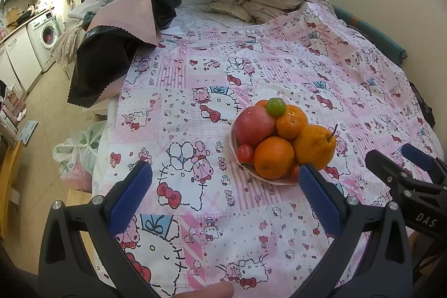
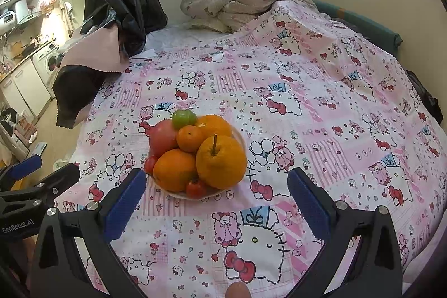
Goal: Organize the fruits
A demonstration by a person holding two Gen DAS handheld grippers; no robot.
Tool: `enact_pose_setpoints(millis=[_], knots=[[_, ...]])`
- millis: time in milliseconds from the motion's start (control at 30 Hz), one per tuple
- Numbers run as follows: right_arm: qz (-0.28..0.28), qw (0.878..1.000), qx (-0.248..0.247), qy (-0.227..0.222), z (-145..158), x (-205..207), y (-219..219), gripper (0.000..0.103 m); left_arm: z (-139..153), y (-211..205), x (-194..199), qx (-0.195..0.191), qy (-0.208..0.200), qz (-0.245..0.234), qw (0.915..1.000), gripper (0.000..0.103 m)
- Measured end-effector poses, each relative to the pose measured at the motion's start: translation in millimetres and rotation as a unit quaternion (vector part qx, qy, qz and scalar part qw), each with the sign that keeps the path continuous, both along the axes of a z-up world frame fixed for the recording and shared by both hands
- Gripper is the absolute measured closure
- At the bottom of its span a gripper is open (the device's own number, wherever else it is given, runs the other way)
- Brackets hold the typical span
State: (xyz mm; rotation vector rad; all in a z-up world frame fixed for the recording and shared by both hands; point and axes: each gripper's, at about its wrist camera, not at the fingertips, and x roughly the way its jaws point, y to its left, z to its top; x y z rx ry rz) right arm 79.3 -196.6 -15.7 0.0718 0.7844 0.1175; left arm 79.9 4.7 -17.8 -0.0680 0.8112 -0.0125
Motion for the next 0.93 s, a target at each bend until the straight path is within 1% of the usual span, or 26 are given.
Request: enact_pose_setpoints(millis=[933], knots=[[0.003, 1.0, 0.004, 0.005, 0.4, 2.4, 0.3, 0.0, -0.9, 1.6, -0.5, 0.001, 0.003, -0.003, 1.0, 0.0]])
